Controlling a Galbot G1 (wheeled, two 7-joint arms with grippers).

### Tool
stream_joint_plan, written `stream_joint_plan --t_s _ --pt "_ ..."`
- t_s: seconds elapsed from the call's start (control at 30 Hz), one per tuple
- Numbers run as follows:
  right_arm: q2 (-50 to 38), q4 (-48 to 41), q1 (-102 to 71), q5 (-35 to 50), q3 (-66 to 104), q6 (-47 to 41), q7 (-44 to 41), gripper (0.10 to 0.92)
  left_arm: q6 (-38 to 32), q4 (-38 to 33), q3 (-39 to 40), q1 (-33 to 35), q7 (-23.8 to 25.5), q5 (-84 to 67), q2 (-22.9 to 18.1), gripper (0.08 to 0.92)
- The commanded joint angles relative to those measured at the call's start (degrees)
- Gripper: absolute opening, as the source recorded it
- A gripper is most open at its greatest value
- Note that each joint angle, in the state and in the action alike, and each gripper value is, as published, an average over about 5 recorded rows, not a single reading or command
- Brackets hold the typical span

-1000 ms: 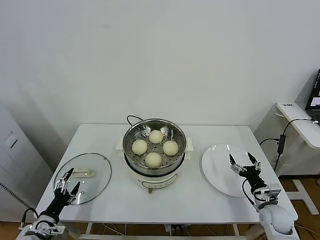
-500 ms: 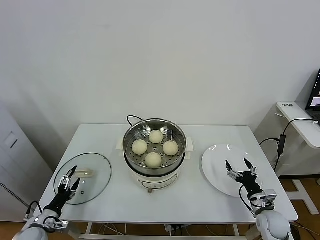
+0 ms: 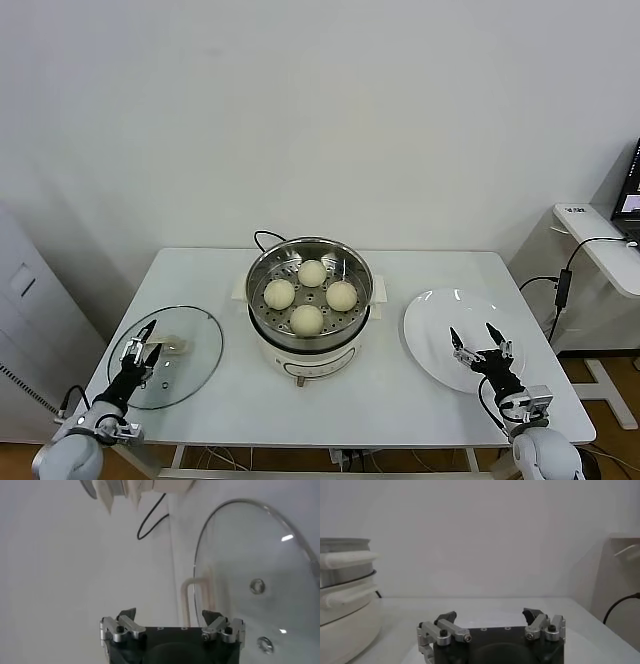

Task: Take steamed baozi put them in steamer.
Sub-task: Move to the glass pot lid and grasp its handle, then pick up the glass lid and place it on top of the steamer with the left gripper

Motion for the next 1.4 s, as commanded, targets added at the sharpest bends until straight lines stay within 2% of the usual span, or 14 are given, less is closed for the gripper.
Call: stream_joint_plan --t_s 0.03,0.23,0.33,0.63,0.83,1.13,1.4 --pt "0.1 -0.05 -0.15 -0.26 0.3 0.08 -0.2 0.823 -0.47 3.62 0.8 -4.89 -0.42 1.34 -0.94 0.823" --pt "0.28 -0.06 -0.38 -0.24 0.55 0.0 -0.16 0.823 -0.49 4.09 0.99 -5.38 -0.36 1.33 -1.38 0.823" --pt "0.35 -0.19 -0.51 -0.33 0.65 0.02 -0.32 0.823 -0.61 3.9 0.97 -5.15 -0.39 1.21 -1.34 0.792" --pt "0.83 -0.47 0.0 -1.3 0.59 0.13 -0.3 0.823 -0.03 2.6 0.88 -3.86 -0.35 -1.56 -1.22 0.54" --pt "0.68 -0.49 0.78 -1.27 0.65 -0.17 0.11 0.823 1.37 -2.08 -0.15 -2.17 0.29 -6.09 0.44 0.367" --pt "0.3 0.18 0.84 -0.97 0.87 -1.14 -0.58 0.823 7.61 -13.71 -1.75 -0.91 7.26 -14.68 6.63 0.126" --pt "0.94 0.24 0.72 -0.82 1.21 -0.8 -1.22 0.823 18.85 -22.7 0.28 -3.91 15.33 -19.5 10.0 0.108"
